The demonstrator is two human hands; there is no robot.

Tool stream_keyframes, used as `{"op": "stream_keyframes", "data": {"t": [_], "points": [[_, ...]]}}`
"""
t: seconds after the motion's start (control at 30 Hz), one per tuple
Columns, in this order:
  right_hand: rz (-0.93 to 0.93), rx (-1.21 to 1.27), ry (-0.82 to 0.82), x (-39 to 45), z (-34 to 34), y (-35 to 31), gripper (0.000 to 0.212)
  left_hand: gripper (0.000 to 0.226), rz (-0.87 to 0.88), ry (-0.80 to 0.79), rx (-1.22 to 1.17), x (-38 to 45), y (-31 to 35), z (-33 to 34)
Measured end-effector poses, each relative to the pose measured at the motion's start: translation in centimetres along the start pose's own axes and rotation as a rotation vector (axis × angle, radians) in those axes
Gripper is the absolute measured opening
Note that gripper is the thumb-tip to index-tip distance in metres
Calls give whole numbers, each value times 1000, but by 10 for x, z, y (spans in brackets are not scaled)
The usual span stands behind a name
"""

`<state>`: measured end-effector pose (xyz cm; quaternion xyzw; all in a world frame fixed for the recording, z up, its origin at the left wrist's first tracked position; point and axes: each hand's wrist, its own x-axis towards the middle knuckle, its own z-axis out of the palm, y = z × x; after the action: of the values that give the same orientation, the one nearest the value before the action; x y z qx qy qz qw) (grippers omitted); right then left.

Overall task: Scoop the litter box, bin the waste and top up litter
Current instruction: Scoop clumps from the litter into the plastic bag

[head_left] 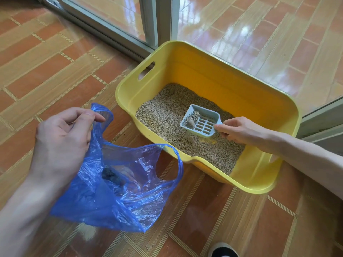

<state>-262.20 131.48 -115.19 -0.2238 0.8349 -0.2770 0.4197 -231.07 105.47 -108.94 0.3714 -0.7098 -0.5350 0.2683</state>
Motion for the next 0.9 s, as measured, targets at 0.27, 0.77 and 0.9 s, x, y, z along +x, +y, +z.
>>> {"op": "stream_keyframes", "data": {"t": [0.27, 0.77, 0.9], "points": [[-41, -31, -28, -2, 9, -5, 44, 31, 6, 4, 8, -1, 2, -2], [-98, -12, -30, -11, 19, -13, 45, 31, 23, 3, 14, -3, 9, -1], [-138, -6, -34, -21, 16, -22, 46, 32, 24, 6, 18, -6, 13, -1]]}}
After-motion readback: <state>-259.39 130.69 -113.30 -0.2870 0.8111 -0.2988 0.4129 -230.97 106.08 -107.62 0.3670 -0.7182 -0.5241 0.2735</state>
